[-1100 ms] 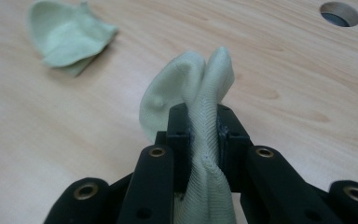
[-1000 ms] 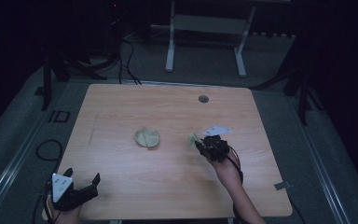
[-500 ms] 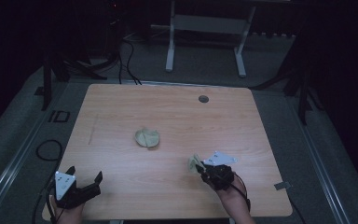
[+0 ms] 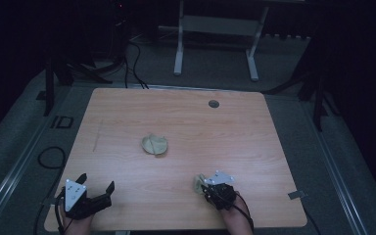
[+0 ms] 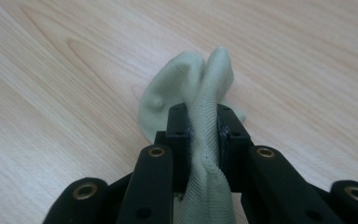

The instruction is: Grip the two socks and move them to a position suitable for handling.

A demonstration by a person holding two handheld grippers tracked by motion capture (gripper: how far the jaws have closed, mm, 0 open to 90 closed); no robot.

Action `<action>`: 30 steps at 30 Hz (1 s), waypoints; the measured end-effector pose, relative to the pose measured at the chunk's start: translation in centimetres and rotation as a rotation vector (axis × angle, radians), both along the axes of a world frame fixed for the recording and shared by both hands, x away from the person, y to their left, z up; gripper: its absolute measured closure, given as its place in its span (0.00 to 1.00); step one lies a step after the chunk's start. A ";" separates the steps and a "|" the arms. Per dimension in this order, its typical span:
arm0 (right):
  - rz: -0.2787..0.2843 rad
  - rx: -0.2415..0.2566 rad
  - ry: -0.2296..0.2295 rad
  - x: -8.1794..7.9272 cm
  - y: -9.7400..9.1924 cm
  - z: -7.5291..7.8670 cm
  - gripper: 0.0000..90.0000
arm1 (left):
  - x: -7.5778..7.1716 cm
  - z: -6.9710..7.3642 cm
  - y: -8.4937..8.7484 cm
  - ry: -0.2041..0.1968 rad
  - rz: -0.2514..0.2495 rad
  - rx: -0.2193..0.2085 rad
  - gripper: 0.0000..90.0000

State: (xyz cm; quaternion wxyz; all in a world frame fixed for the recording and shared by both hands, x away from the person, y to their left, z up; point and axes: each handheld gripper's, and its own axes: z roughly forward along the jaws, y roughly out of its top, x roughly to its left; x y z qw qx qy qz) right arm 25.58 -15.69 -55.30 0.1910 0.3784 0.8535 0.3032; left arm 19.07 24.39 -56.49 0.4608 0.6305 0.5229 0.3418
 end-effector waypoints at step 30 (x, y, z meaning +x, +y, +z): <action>0.110 0.072 0.033 0.7 -2.6 3.7 0.74 | 3.9 2.1 -16.7 0.310 -0.665 0.046 0.23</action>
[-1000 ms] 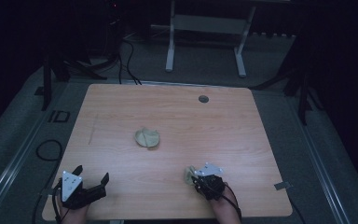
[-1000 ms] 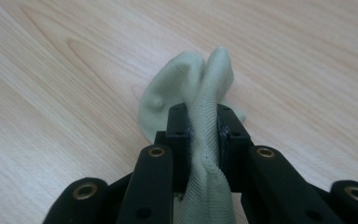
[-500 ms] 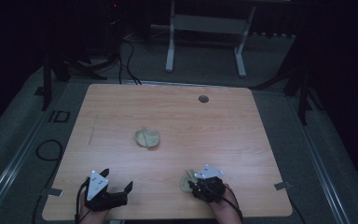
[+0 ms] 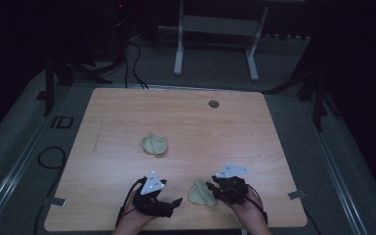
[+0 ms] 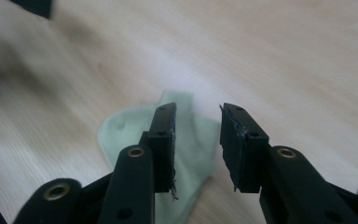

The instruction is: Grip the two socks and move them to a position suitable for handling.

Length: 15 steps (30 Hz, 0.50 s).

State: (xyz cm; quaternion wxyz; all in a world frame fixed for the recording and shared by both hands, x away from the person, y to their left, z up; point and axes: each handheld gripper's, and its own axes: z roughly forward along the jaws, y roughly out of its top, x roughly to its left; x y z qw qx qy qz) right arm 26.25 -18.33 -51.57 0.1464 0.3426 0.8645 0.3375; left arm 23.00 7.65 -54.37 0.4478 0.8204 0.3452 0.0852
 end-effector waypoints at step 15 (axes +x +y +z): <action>0.030 -0.065 0.057 0.5 0.7 -3.3 0.83 | 3.4 -2.3 -4.7 0.098 -0.065 0.102 0.66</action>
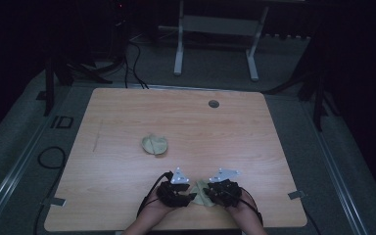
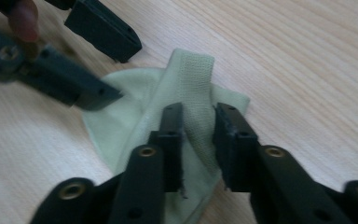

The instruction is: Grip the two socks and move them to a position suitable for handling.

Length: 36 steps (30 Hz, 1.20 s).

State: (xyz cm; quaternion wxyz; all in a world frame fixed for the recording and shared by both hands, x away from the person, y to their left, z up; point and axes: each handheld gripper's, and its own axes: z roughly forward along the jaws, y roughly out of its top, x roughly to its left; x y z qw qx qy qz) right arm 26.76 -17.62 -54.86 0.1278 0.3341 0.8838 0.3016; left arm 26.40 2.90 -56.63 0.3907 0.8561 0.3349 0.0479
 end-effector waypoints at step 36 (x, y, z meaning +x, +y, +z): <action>-0.144 0.094 -0.015 -2.4 -6.2 2.1 0.98 | -0.9 1.2 2.9 0.000 -0.028 0.101 0.97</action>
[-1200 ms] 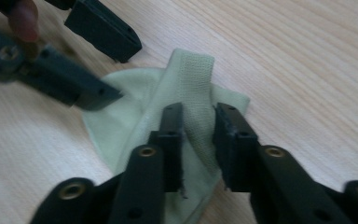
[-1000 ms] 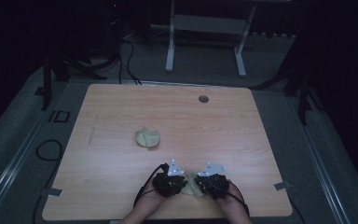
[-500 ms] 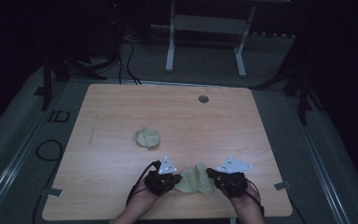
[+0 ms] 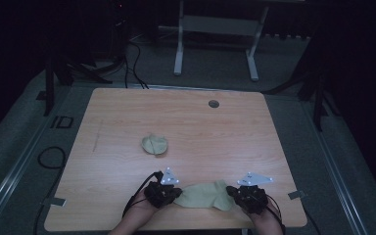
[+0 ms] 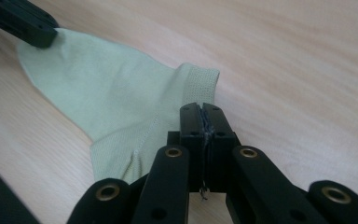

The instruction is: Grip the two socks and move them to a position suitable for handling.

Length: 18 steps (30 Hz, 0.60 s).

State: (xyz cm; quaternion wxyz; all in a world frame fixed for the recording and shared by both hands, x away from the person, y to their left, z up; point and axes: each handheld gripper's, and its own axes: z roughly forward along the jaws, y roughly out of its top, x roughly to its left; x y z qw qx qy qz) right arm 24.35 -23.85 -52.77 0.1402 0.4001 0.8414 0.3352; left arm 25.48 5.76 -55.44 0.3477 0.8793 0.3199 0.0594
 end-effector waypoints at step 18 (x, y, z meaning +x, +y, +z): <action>0.071 -0.009 0.027 -0.2 1.1 -1.2 0.84 | -1.5 -0.1 -2.5 -0.027 -0.023 -0.030 0.83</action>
